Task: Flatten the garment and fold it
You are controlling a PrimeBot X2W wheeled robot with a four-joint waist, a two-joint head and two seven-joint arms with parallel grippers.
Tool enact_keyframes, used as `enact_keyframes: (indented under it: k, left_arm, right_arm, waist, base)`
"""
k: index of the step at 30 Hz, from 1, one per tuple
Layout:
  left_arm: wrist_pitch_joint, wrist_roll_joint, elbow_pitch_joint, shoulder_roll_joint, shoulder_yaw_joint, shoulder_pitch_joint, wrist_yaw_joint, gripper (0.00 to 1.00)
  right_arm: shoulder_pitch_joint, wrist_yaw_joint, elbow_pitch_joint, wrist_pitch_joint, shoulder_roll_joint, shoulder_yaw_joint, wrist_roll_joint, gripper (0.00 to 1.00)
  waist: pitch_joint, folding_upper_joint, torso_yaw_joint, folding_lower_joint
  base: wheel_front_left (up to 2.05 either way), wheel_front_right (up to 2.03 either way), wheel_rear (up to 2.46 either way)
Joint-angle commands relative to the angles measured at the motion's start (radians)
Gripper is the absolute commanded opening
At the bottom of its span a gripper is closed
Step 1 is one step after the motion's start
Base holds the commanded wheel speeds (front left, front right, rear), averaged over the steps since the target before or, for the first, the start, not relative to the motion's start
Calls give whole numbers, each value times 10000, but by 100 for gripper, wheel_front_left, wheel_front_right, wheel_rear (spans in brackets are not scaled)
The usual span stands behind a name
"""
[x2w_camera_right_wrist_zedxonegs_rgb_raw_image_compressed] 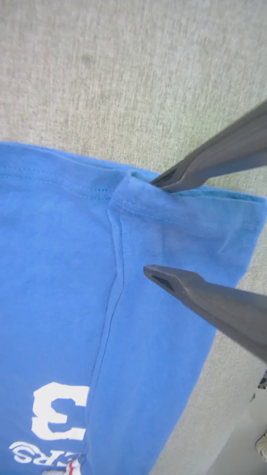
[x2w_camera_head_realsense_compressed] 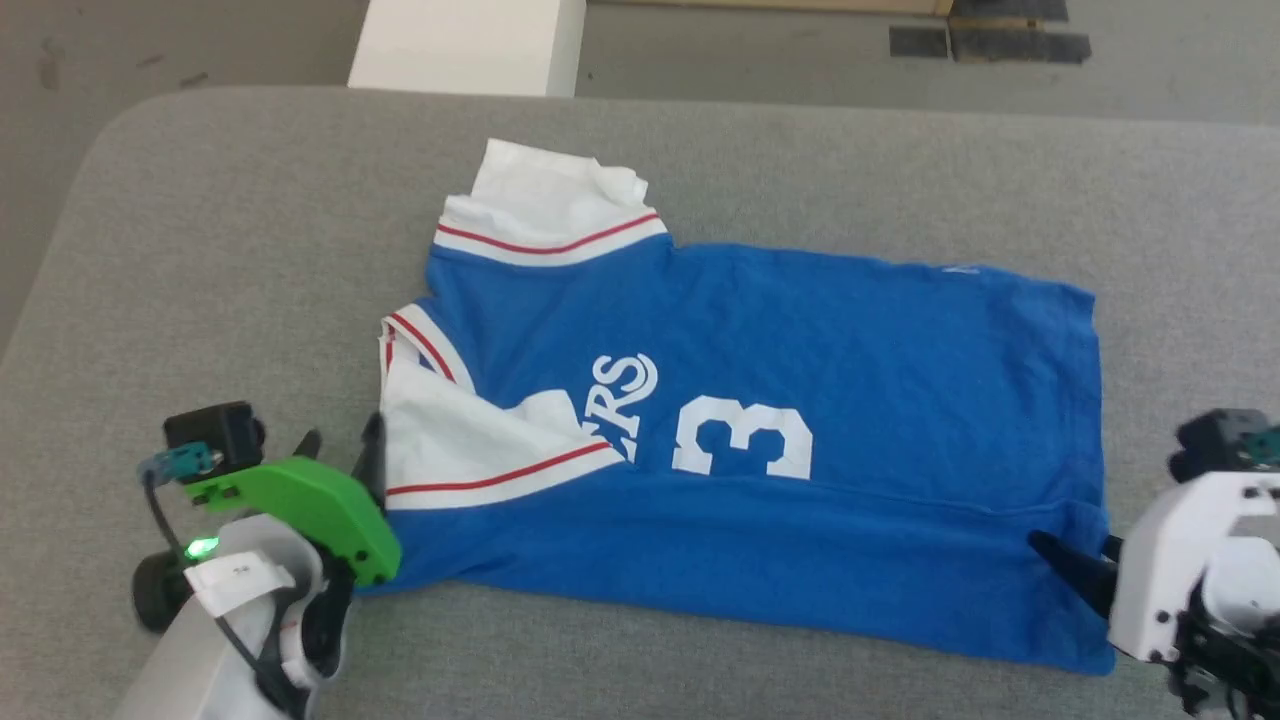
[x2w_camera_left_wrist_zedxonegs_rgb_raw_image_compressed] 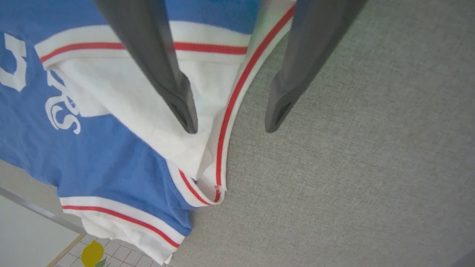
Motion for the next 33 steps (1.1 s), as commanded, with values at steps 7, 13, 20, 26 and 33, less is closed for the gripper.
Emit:
enact_keyframes:
  k: [7, 13, 20, 26, 33]
  left_arm:
    - [2957, -93, -1786, 1116, -426, 1473, 1344, 100]
    - [3850, -80, -2212, 1284, -801, 1603, 1646, 100]
    - [3685, -256, -1012, 765, -1091, 1235, 1171, 44]
    - [3016, -499, -833, 625, -730, 1441, 1000, 0]
    - [2185, -572, -1893, 693, -138, 1996, 1231, 0]
  right_arm:
    - [644, -13, -981, 121, 362, -912, -36, 100]
    - [705, -13, -1321, 372, 543, -1081, -157, 100]
    - [728, -13, -1469, 492, 561, -918, -228, 100]
    - [1239, -13, -1825, 610, 18, -153, -822, 100]
    - [1538, -13, -1817, 526, 9, 746, -1746, 100]
  waist:
    - [-631, 0, 204, 0]
    - [-514, 0, 130, 0]
    - [-311, 0, -165, 0]
    - [-295, 0, -270, 0]
    - [-229, 0, -117, 0]
  base:
    - [0, 0, 0]
    - [0, 0, 0]
    - [0, 0, 0]
    - [0, 0, 0]
    - [0, 0, 0]
